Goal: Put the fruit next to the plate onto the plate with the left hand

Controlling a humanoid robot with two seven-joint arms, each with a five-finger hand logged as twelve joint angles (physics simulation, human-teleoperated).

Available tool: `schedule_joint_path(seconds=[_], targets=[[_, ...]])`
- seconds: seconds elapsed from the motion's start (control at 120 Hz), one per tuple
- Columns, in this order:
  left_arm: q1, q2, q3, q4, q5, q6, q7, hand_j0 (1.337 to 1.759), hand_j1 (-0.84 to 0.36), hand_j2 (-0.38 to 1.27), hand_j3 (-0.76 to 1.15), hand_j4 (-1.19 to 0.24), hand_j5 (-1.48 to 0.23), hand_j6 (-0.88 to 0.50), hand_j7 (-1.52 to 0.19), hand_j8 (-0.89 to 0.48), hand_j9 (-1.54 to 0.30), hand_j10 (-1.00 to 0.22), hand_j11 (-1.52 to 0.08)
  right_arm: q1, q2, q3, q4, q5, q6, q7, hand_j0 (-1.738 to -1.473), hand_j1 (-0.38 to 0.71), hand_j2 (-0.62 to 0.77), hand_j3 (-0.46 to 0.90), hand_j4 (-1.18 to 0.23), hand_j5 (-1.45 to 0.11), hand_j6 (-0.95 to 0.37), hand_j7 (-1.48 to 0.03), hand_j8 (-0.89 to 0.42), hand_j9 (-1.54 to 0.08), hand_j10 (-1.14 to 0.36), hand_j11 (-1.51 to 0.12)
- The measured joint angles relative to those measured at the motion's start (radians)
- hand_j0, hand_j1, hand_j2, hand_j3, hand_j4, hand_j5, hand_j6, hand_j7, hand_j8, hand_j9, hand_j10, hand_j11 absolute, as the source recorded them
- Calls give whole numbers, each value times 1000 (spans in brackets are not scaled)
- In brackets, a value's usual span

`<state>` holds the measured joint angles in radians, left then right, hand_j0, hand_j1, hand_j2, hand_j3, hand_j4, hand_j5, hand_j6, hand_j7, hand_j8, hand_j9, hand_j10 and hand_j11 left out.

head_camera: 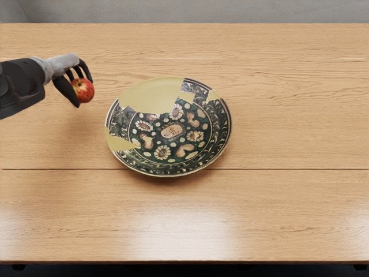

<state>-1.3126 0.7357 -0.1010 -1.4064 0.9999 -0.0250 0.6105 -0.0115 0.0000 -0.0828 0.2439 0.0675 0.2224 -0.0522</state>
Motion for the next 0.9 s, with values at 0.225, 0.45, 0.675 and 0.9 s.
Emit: schedule_joint_path(seconds=[0.225,0.45,0.675,0.9], targets=[[-17,-100,-23,-2,-66,-29,0,1657,-323,460,0,-528,-877,-457,-865,-573,-866,-649,-868,0,0,0,0,0,0,0,-1658,-334,-3,0,-13,-17,-12,-17,-13,-17,-13,-17],[-15,-201,-71,0,-106,-32,0,1658,-354,428,0,-513,-885,-427,-861,-572,-859,-654,-860,0,0,0,0,0,0,0,-1658,-333,-3,0,-13,-17,-13,-17,-13,-17,-13,-17],[26,-202,-83,2,-108,-28,0,1657,-327,398,0,-567,-881,-458,-866,-589,-868,-659,-868,0,0,0,0,0,0,0,-1658,-334,-3,0,-12,-16,-12,-16,-12,-16,-12,-16],[23,-194,-88,10,-111,-28,0,1658,73,156,0,-238,-361,-195,-356,-246,-356,-271,-356,0,0,0,0,0,0,0,-1658,-334,-3,0,-13,-17,-12,-17,-12,-17,-12,-17]])
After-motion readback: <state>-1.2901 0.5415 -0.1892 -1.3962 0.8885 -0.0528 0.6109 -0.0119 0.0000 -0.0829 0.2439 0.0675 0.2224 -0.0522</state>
